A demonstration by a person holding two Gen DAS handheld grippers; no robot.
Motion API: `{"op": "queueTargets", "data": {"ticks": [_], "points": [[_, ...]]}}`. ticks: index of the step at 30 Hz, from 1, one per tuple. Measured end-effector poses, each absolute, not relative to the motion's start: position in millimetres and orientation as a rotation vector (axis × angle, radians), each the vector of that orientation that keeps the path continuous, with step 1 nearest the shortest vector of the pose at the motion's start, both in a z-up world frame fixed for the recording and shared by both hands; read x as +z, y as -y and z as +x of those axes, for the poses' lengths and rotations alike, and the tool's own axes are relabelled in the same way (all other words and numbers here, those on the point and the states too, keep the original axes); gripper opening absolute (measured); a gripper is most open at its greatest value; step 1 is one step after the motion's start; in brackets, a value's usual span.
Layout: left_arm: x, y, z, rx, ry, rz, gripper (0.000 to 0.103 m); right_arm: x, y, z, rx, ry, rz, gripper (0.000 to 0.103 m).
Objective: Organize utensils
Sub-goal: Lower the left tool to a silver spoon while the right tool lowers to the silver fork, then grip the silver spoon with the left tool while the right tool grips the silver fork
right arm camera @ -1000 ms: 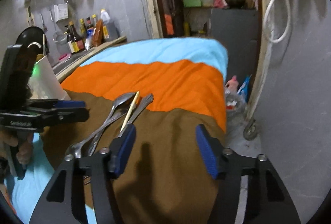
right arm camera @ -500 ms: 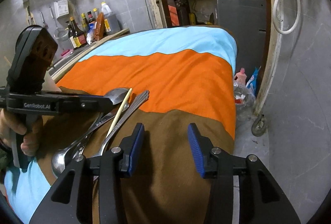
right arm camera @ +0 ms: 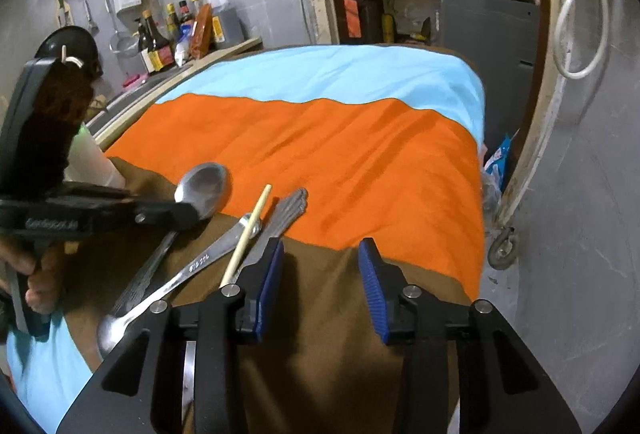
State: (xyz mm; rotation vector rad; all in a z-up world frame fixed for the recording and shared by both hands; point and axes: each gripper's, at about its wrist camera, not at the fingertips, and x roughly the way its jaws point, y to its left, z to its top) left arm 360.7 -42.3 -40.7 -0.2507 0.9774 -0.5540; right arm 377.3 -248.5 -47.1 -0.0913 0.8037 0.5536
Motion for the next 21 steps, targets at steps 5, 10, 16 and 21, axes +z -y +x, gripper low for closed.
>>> {"op": "queueTargets", "data": {"ticks": [5, 10, 16, 21], "points": [[-38.5, 36.5, 350.3, -0.539, -0.950, -0.259, 0.003, -46.6, 236.4, 382.9, 0.551, -0.833, -0.118, 0.033], [-42.1, 32.0, 347.9, -0.546, -0.934, -0.311, 0.004, -42.9, 234.3, 380.3, 0.543, -0.839, -0.110, 0.032], [-42.4, 30.1, 347.7, -0.556, -0.929, -0.313, 0.004, -41.0, 230.9, 376.1, 0.518, -0.850, -0.119, 0.032], [-42.6, 26.9, 347.0, -0.568, -0.928, -0.312, 0.004, -37.6, 227.0, 373.0, 0.508, -0.847, -0.127, 0.032]]}}
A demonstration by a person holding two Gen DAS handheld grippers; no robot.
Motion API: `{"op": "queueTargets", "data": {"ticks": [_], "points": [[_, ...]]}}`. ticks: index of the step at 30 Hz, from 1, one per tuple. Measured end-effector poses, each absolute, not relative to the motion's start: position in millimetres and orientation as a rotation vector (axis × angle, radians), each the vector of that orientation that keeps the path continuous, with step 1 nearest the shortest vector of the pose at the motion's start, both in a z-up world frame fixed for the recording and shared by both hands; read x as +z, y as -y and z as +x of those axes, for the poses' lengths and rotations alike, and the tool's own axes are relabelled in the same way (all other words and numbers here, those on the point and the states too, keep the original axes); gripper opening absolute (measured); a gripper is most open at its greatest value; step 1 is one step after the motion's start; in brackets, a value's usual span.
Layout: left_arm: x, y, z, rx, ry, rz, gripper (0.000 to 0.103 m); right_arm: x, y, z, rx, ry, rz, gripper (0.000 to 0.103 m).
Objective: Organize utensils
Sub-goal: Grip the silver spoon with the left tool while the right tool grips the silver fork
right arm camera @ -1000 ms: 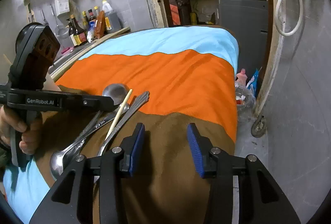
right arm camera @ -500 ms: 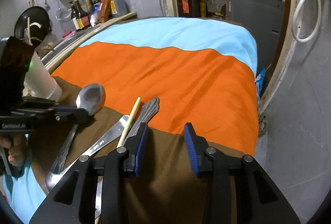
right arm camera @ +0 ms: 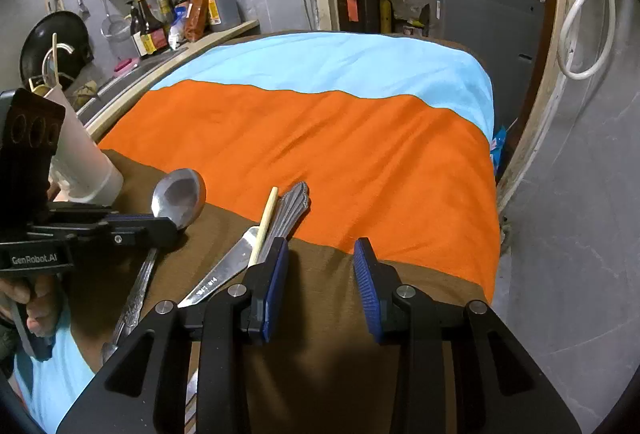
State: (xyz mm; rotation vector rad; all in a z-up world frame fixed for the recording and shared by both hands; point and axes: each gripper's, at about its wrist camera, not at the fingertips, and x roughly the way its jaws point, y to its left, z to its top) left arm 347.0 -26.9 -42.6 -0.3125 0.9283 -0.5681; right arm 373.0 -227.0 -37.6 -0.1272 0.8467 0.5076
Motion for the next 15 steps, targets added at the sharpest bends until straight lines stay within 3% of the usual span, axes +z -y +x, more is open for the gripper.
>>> {"op": "queueTargets", "data": {"ticks": [15], "points": [[-42.4, 28.0, 348.5, -0.576, -0.929, -0.314, 0.004, -43.9, 200.5, 379.8, 0.497, -0.884, -0.211, 0.032]]}}
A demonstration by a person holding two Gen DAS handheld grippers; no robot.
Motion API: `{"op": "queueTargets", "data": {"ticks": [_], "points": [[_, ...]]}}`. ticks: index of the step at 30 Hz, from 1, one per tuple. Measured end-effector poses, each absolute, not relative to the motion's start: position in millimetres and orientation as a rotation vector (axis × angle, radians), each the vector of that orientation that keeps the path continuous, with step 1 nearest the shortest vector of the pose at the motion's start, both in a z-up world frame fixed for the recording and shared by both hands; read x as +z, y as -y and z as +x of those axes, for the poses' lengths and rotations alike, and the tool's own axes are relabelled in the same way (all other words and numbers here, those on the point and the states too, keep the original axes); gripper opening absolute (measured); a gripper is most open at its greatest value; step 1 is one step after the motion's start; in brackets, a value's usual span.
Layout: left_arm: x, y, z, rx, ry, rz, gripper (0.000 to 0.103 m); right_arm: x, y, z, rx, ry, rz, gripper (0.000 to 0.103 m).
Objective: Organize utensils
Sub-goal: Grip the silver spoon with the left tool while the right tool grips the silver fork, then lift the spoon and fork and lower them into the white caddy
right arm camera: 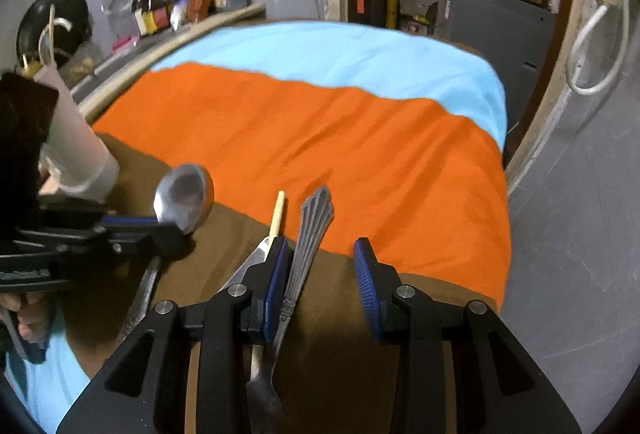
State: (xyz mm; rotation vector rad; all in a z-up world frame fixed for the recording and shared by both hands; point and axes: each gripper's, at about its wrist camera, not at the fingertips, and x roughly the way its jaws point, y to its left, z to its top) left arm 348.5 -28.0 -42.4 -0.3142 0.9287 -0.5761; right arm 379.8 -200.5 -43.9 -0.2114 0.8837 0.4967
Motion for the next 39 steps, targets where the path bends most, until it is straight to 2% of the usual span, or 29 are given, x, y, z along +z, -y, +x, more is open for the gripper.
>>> {"op": "queueTargets", "data": {"ticks": [10, 13, 17, 21, 27, 34, 39], "points": [[-41.9, 33.5, 349.7, -0.584, -0.935, -0.309, 0.004, -42.9, 201.0, 398.4, 0.511, -1.018, -0.142, 0.034], [-40.3, 36.8, 349.7, -0.593, -0.934, -0.290, 0.003, -42.6, 202.5, 402.1, 0.519, -1.063, -0.133, 0.030], [-36.2, 45.1, 345.4, -0.612, -0.921, -0.252, 0.003, -40.6, 197.3, 405.6, 0.482, -1.108, -0.196, 0.015], [-22.6, 49.5, 333.1, -0.620, -0.872, -0.217, 0.001, -37.2, 196.1, 400.0, 0.468, -1.087, -0.179, 0.008], [3.1, 47.8, 304.8, -0.600, -0.723, -0.153, 0.000, -29.4, 226.8, 355.2, 0.505, -0.883, -0.047, 0.008], [14.6, 38.2, 279.0, -0.585, -0.589, -0.200, 0.000, -6.9, 244.4, 286.4, 0.525, -0.572, 0.002, 0.008], [35.2, 25.6, 255.0, -0.581, -0.425, -0.228, 0.000, 13.4, 243.3, 262.6, 0.540, -0.369, 0.042, 0.008]]}}
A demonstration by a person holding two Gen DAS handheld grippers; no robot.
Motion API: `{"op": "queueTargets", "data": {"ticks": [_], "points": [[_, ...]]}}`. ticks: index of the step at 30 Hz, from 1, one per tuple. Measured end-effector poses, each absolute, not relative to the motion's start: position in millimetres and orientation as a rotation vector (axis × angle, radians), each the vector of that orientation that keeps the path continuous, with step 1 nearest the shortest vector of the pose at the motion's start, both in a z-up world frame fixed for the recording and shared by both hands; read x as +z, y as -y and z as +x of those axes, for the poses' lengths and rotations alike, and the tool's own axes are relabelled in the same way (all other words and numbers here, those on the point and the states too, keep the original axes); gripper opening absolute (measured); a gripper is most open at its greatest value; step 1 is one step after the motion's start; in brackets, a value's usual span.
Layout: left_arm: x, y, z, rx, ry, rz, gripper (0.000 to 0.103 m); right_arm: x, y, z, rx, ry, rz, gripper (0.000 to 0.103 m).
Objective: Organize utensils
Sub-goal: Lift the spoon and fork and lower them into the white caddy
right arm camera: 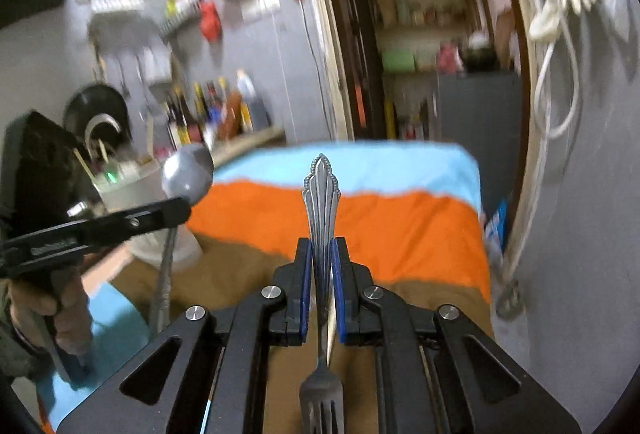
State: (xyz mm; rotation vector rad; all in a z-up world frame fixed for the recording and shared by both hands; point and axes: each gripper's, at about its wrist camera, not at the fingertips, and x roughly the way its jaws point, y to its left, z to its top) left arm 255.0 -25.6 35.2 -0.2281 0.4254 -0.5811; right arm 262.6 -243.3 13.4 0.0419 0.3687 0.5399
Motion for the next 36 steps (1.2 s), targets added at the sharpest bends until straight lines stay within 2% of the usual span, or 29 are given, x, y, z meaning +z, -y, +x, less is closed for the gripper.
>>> {"op": "queueTargets", "data": {"ticks": [8, 21, 29, 36], "points": [[74.1, 6.3, 234.7, -0.529, -0.265, -0.226, 0.000, 56.4, 224.4, 252.1, 0.581, -0.142, 0.039, 0.008], [132.4, -79.4, 212.9, -0.348, -0.085, -0.209, 0.000, 108.9, 167.1, 255.9, 0.747, -0.035, 0.095, 0.008], [137.7, -134.5, 208.1, -0.179, 0.002, -0.189, 0.000, 130.7, 108.0, 255.3, 0.850, 0.051, 0.105, 0.008], [121.9, -164.9, 209.8, -0.055, 0.043, -0.143, 0.000, 122.3, 68.8, 269.0, 0.884, 0.078, 0.099, 0.007]]}}
